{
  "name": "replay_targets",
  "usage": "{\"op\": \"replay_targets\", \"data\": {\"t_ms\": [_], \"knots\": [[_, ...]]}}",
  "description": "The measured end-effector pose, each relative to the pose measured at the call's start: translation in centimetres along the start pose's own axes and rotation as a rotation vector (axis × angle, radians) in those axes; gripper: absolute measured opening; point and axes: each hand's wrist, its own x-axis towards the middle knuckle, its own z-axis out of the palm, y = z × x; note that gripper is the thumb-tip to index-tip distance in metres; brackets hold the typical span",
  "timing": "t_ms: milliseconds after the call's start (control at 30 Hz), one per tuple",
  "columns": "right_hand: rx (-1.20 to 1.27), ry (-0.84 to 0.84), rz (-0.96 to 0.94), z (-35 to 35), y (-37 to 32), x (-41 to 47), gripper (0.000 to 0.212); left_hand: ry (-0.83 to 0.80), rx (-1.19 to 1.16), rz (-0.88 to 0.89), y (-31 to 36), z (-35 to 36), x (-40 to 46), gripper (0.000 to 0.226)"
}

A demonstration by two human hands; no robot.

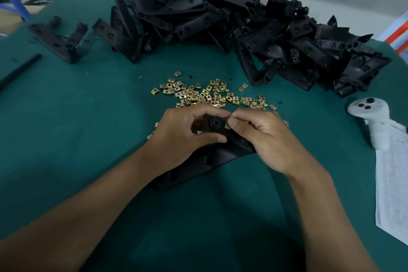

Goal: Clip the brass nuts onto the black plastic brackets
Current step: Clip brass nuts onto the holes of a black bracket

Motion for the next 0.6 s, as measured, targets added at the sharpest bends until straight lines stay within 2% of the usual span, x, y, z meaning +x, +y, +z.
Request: {"op": "replay_targets", "data": {"t_ms": [133,233,300,400,433,500,600], "knots": [[-0.067,0.037,-0.047,0.3,0.7,-0.1,0.04,0.066,0.016,-0.004,-0.5,0.0,-0.1,0.034],[-0.028,0.159,0.013,0.7,0.9,0.4,0.039,0.087,0.005,-0.043,-0.7,0.3,-0.1,0.033],[0.275,0.312,0.178,1.0,1.3,1.0,0.043,0.092,0.006,-0.093,-0.9,0.2,0.0,0.032],[1.012,0.441,0.429,0.7,2.4,1.6,0.041,0.079,0.043,-0.109,-0.9,-0.1,0.2,0.03],[1.185,0.462,0.479,0.3,2.7,1.6,0.04,0.079,0.043,-0.106,-0.8,-0.1,0.2,0.029],[1.348,0.466,0.516,-0.3,3.2,1.7,0.045,0.076,0.033,-0.112,-0.6,-0.2,0.3,0.027],[1.389,0.443,0.53,-0.4,3.3,1.8,0.045,0.086,0.015,-0.121,-0.4,-0.1,0.3,0.024]]}}
